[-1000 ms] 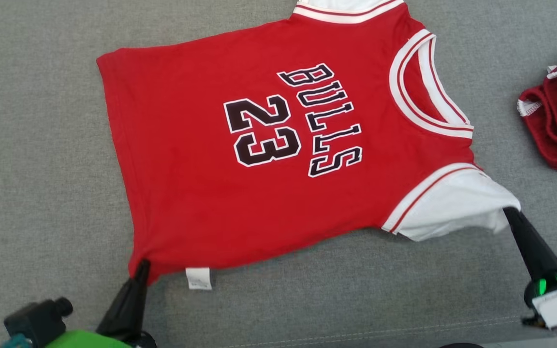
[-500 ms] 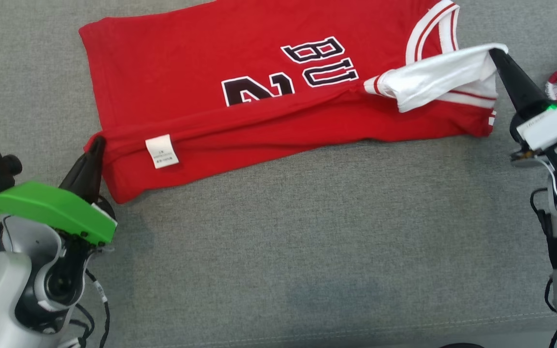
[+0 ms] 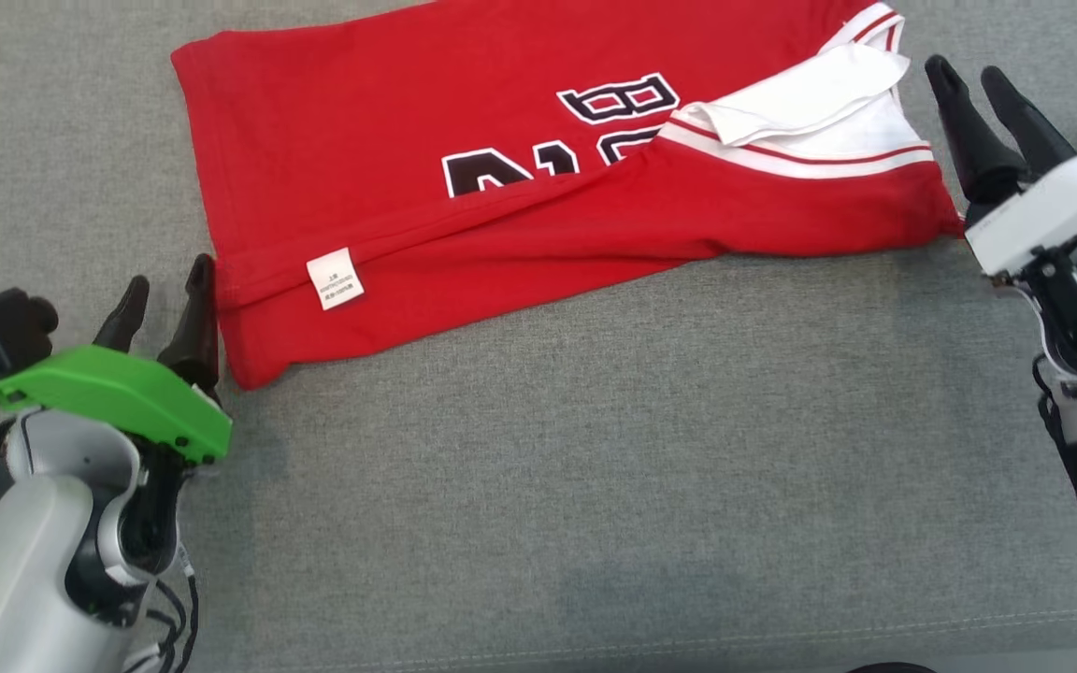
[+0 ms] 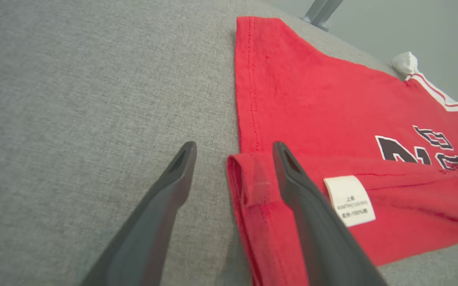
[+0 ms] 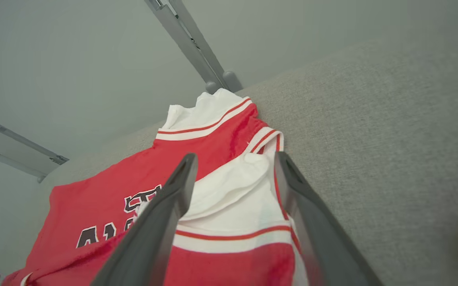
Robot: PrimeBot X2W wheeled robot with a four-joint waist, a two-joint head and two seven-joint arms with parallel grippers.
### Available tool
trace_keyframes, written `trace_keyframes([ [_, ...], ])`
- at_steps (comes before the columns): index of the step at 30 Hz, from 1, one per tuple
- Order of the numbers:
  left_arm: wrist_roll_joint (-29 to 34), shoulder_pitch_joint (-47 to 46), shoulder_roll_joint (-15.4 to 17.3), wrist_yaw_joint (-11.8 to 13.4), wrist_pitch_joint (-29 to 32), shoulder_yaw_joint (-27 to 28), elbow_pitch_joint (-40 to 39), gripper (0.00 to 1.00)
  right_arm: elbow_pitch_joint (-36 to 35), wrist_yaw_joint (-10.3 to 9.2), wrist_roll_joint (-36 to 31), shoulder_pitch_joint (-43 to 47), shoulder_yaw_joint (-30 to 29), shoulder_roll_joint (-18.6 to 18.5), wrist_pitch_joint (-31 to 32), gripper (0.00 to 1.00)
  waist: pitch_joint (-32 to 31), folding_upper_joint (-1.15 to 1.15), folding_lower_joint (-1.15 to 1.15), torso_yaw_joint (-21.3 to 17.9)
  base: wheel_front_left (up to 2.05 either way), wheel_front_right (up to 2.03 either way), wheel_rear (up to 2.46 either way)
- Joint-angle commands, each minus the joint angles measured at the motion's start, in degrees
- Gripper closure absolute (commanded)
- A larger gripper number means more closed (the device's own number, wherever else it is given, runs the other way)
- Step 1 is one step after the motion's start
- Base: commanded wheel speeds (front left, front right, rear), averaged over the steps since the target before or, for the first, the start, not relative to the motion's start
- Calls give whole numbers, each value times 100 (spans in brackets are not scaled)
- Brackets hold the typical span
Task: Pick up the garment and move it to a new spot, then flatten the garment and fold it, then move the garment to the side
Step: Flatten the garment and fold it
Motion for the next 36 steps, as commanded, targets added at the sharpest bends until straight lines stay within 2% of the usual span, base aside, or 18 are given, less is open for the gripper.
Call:
trace_keyframes([
  [1,93,343,124,79,-132,12,-229,0,-292,1,-155,352,130,-211,-125,0,-256,0,0,-92,0,0,0],
  [5,-3,1086,242,273,-228,32,-1019,0,-952,1,-668,1098,344,-678,-35,0,-461,0,0,-207,0,0,0],
  [8,-40,1424,273,418,-146,-52,-1323,0,-1314,1,-913,1507,278,-807,238,0,-401,0,0,-232,0,0,0],
  [11,-36,1477,261,506,-109,-80,-1323,0,-1515,1,-1175,1692,209,-809,518,0,-260,0,0,-231,0,0,0],
  [16,-297,1307,101,375,-15,-9,-1245,0,-1530,1,-1295,1544,201,-608,805,0,-68,0,0,-213,0,0,0],
  [19,-408,1117,96,269,91,62,-1120,0,-1344,0,-1412,1293,276,-567,952,0,74,0,0,-174,0,0,0],
  [25,-204,770,252,173,446,-211,-719,0,-715,0,-1665,731,498,-593,1197,0,244,0,0,-92,0,0,0],
  [30,-204,578,161,40,666,-405,-470,0,-56,-3,-1798,438,668,-655,1472,0,288,0,0,-15,0,0,0],
  [31,-237,554,125,-19,714,-449,-431,66,58,-3,-1760,415,720,-654,1544,0,289,0,0,-2,0,0,0],
  [32,-289,538,103,-143,804,-528,-418,100,138,-3,-1649,394,832,-645,1652,0,285,0,0,5,0,0,0],
  [33,-347,556,116,-276,920,-628,-415,100,184,3,-1534,384,911,-638,1719,58,276,0,0,8,0,0,0],
  [34,-390,571,116,-365,966,-668,-420,100,203,4,-1433,364,971,-646,1781,100,262,0,0,9,0,0,0],
  [36,-439,607,222,-463,1001,-628,-445,100,187,2,-1226,363,1054,-758,1900,100,202,0,0,3,0,0,0],
])
